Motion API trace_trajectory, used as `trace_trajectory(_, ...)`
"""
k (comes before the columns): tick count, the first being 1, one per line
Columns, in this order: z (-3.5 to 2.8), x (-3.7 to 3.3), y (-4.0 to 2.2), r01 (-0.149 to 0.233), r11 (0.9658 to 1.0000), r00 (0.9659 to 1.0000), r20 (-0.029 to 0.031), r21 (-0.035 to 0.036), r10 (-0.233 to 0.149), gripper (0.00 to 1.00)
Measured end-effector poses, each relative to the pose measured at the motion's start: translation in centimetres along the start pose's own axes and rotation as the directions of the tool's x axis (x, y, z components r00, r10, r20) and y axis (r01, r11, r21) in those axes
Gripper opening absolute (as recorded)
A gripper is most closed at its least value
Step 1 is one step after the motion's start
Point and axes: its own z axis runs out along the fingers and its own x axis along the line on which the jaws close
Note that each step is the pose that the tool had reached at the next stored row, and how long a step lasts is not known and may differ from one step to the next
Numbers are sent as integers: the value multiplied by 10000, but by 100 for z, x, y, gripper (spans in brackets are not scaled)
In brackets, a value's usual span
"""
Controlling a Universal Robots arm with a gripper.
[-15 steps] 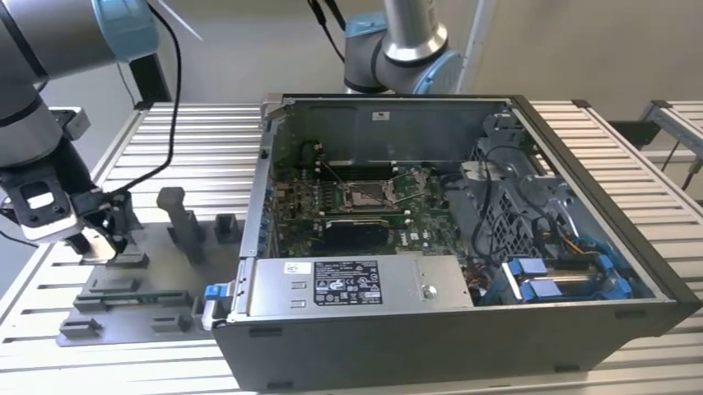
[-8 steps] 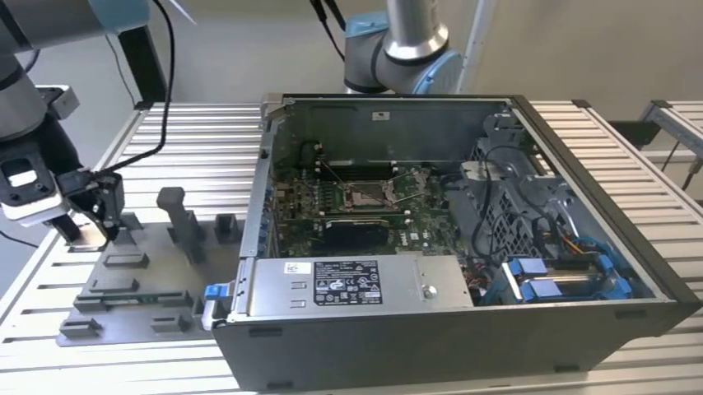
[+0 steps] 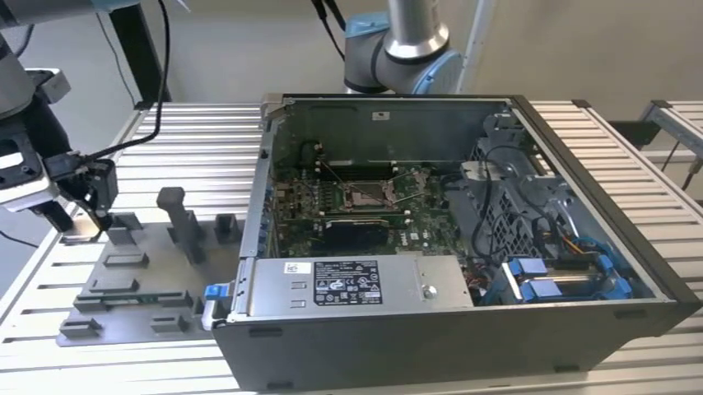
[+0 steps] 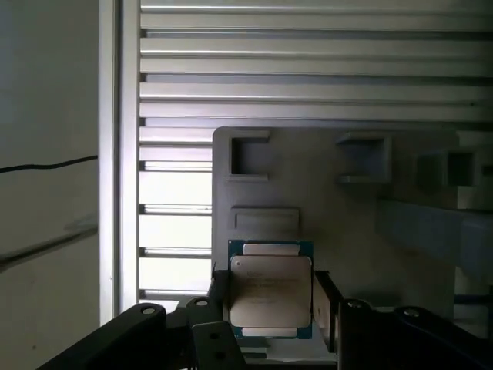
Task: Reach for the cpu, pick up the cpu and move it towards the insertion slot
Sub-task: 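Pick up the cpu and move it towards the insertion slot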
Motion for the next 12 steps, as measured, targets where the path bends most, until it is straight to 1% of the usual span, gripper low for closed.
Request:
trace_trajectory(8, -284, 0, 11, 0, 10000, 10000, 0, 7, 0, 0)
trace_trajectory(12, -402, 1, 15, -1, 10000, 10000, 0, 8, 1, 0)
